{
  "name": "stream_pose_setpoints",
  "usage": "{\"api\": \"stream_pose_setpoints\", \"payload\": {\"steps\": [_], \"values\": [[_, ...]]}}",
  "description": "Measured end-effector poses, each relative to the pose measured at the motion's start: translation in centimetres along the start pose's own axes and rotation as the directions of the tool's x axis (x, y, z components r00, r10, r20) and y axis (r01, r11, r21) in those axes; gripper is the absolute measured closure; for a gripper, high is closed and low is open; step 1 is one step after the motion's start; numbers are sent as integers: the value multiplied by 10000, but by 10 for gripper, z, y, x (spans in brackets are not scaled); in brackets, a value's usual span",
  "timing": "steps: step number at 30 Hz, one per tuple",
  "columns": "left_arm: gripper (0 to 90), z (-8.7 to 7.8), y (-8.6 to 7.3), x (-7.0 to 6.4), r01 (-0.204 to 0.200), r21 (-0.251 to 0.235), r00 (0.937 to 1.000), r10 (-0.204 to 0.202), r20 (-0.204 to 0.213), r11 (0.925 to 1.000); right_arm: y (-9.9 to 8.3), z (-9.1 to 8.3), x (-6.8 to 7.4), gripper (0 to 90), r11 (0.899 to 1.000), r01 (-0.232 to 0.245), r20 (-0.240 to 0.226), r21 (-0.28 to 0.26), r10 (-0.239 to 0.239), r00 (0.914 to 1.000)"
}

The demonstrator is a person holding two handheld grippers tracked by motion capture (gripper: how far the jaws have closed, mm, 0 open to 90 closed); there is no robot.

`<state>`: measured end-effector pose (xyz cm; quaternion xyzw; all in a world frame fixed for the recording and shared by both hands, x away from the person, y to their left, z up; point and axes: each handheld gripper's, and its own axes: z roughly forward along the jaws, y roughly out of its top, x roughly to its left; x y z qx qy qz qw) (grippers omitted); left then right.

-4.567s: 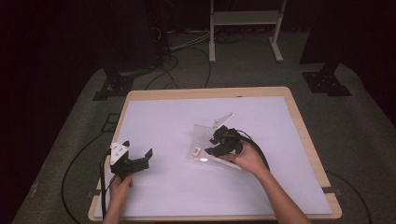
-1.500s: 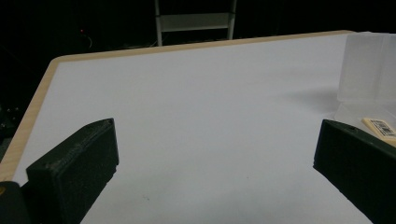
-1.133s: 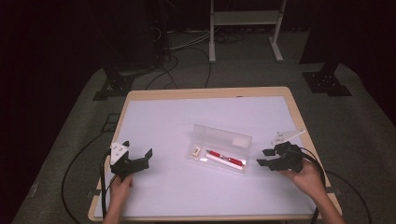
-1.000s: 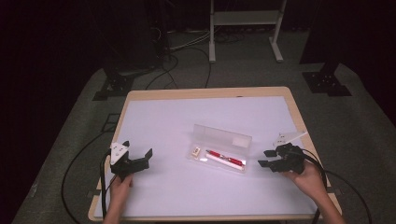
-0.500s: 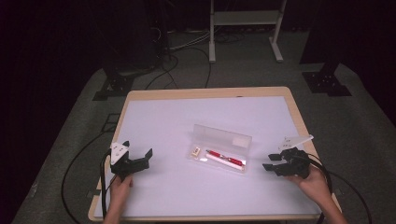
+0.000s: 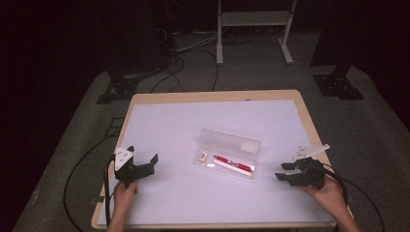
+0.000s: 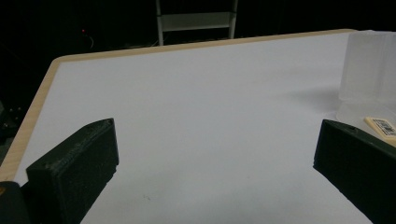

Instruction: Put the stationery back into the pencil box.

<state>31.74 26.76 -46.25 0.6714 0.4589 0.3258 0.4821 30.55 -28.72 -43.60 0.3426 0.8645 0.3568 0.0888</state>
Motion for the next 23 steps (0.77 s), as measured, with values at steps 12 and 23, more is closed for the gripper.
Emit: {"api": "stream_pose_setpoints", "payload": {"steps": [12, 23], "values": [[0, 0, 0, 0, -15, -3, 10000, 15, -21, 10000, -14, -5, 1, 488, 9998, -185, 4, -97, 185, 9998], [0, 1, 0, 1, 66, 25, 10000, -66, 17, 10000, -25, -10, 5, 474, 9987, -287, -149, -420, 281, 9995]]}}
